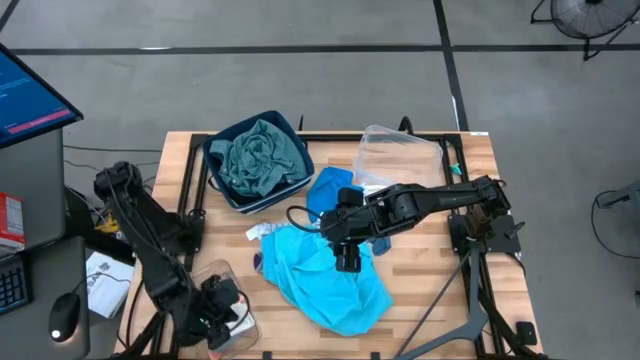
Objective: Pick & Place Cloths
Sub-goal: Put the light blue shorts into the white bin
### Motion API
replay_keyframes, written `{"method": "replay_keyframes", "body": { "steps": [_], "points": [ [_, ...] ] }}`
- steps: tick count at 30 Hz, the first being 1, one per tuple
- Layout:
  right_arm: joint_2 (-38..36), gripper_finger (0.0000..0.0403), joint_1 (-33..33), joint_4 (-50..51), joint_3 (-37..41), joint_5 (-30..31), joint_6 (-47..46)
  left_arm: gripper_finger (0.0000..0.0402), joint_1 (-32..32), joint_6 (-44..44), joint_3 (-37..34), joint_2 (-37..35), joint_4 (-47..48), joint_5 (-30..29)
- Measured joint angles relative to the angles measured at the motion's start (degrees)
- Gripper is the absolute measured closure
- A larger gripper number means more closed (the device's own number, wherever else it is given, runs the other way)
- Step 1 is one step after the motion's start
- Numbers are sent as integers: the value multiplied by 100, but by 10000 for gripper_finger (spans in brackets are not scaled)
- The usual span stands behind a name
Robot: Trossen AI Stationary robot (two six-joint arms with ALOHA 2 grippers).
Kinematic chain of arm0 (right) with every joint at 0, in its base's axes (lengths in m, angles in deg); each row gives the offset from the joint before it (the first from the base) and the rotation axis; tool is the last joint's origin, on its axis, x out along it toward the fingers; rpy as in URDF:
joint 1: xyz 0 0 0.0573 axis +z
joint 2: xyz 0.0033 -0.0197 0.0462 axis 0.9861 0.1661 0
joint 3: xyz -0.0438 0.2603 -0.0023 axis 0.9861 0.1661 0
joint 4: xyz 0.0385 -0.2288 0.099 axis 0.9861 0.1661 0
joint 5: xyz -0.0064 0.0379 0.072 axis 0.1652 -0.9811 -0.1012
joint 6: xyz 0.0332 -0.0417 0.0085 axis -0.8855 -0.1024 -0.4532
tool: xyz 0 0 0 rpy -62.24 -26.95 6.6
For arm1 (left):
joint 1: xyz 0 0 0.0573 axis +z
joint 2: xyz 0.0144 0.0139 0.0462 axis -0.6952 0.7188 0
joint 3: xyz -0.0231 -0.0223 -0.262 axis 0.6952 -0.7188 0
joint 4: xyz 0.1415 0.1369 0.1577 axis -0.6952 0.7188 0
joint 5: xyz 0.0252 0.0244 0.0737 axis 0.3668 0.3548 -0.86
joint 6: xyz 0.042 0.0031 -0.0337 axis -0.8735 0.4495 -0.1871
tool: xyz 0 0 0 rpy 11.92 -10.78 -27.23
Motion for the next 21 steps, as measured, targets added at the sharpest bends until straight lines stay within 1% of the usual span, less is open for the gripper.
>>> {"method": "replay_keyframes", "body": {
  "steps": [5,9,13,17,21],
  "points": [
    [0,164,0,-37,0,0,-2,400,1,65,0,734,-1,148],
    [0,164,0,-42,0,0,-4,400,3,97,0,1283,14,720],
    [0,164,0,-42,1,0,-3,401,3,282,0,1608,16,1284],
    [0,164,0,-41,2,0,-2,401,4,430,0,1544,24,1352],
    [0,164,0,17,2,0,-2,393,84,485,-7,1013,44,1041]
  ]
}}
